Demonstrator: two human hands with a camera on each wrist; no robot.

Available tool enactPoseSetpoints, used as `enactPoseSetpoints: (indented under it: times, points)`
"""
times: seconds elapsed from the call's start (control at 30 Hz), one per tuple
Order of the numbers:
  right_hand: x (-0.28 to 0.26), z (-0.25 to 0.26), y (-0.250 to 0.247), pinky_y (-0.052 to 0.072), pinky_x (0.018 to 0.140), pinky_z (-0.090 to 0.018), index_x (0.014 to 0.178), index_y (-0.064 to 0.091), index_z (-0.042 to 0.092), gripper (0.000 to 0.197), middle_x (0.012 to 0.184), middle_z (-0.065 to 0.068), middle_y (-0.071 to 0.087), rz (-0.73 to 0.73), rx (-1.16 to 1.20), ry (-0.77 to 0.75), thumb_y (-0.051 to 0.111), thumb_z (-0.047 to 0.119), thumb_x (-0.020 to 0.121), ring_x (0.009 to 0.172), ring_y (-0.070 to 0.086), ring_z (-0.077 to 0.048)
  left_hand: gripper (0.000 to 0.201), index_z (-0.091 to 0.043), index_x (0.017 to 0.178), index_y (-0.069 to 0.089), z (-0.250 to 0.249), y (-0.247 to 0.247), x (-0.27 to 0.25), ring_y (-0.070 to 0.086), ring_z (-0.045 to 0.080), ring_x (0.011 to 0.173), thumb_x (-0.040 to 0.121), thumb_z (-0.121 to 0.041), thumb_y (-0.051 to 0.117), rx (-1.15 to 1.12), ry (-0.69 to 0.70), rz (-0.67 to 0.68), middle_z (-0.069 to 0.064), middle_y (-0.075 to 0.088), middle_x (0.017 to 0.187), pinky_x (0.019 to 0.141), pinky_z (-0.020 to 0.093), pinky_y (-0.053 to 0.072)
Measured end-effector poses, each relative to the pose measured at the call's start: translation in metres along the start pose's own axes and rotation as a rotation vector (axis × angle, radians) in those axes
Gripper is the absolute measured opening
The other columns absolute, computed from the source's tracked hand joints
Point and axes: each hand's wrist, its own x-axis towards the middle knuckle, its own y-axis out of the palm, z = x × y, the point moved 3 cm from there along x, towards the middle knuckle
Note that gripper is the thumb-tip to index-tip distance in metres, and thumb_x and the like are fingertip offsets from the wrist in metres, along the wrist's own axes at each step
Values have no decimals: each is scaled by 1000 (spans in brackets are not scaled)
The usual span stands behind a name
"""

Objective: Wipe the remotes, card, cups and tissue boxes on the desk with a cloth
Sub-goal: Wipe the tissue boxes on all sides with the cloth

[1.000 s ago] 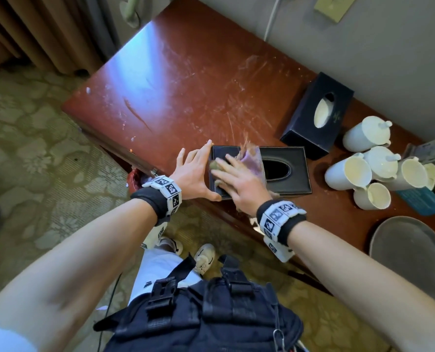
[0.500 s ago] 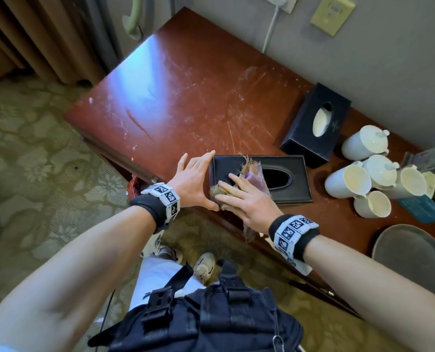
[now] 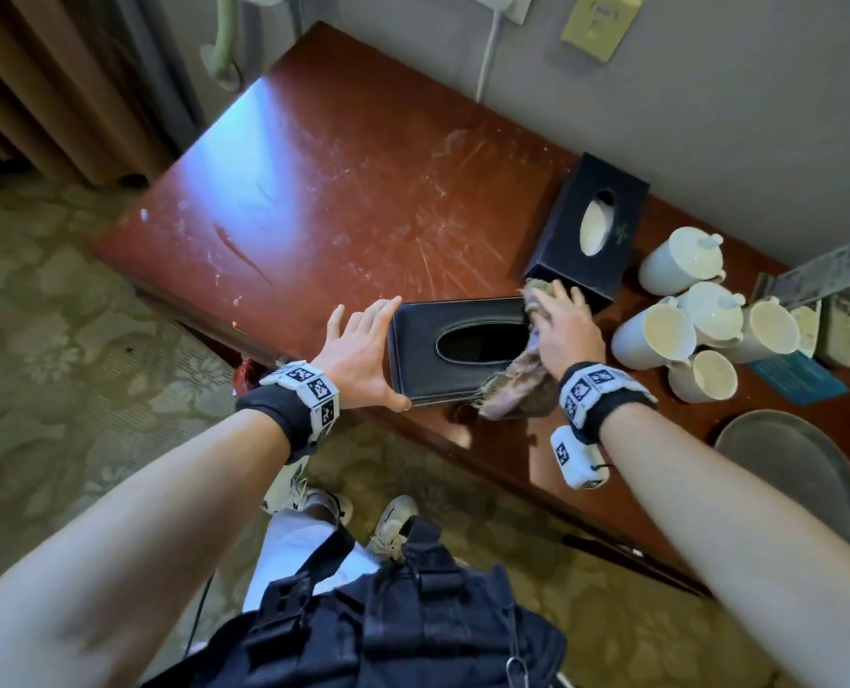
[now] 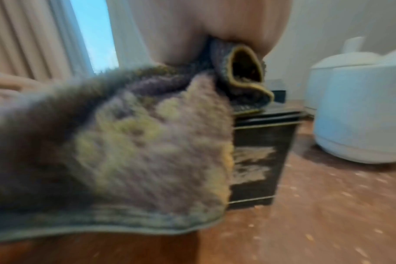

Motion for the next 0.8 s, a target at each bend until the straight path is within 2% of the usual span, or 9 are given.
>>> enactPoseSetpoints:
  times: [0.1, 0.2, 0.27, 0.33, 0.47, 0.57, 0.67, 0.73, 0.8]
  points:
    - [-4, 2, -5, 26, 113, -42, 141, 51, 18, 39, 157, -8, 34, -33, 40, 30, 43, 18, 103, 144, 25, -33, 140, -18, 157, -8, -6, 0, 1, 5, 24, 151, 59, -67, 79, 71, -23, 42, 6, 5, 164, 119, 56, -13]
    - [-18, 32, 9, 22, 115, -39, 140, 53, 17, 40, 155, -9, 36, -1, 100, -164, 47, 13, 101, 143, 28, -31, 145, -20, 155, -16, -12, 1, 9, -10, 27, 152, 57, -76, 75, 184, -8, 89, 8, -6, 164, 114, 61, -18]
    - [-22, 32, 15, 17, 120, -34, 143, 49, 21, 43, 158, -4, 31, 71, 149, -190, 49, 14, 101, 146, 26, -24, 144, -18, 156, -12, -19, -2, 14, -6, 30, 151, 57, -74, 75, 236, 23, 109, 12, 1, 162, 115, 63, -16]
    - [-23, 23, 8, 18, 118, -27, 143, 49, 22, 42, 158, 1, 31, 82, 205, -179, 49, 15, 101, 145, 29, -18, 140, -15, 156, -5, -26, -6, 16, 9, 34, 147, 57, -70, 77, 271, 51, 94, 15, 16, 156, 117, 63, -10]
    - [-21, 13, -32, 17, 113, -10, 141, 53, 18, 40, 155, 1, 38, -121, 362, -134, 50, 16, 101, 140, 36, -13, 136, -16, 157, 0, -35, -14, 19, 22, 35, 142, 58, -64, 80, 201, 33, 115, 16, 28, 150, 121, 55, -1]
    - [-24, 7, -63, 16, 106, 0, 139, 54, 15, 40, 150, 0, 44, -281, 450, -129, 52, 12, 100, 136, 38, -7, 128, -24, 157, 0, -33, -24, 22, 24, 33, 145, 63, -62, 77, -102, -92, 293, 14, 29, 156, 122, 51, 6]
    - [-26, 0, -76, 20, 109, -5, 141, 53, 16, 42, 149, 2, 45, -312, 458, -148, 53, 13, 99, 133, 38, -3, 122, -28, 157, 5, -27, -32, 18, 24, 25, 147, 59, -59, 72, -439, -190, 512, 5, 18, 163, 120, 46, 23]
    - [-25, -4, -66, 22, 116, -16, 145, 47, 22, 45, 152, 4, 41, -199, 438, -164, 53, 19, 100, 139, 35, -5, 117, -27, 156, 14, -26, -37, 16, 31, 23, 143, 57, -58, 68, -538, -206, 465, 4, 24, 161, 118, 45, 28]
    - [-21, -4, -49, 14, 121, -26, 149, 39, 25, 48, 157, 4, 34, -86, 358, -179, 50, 22, 102, 146, 25, -12, 109, -30, 151, 26, -22, -44, 17, 35, 20, 140, 54, -61, 65, -581, -222, 353, 3, 32, 157, 118, 46, 28]
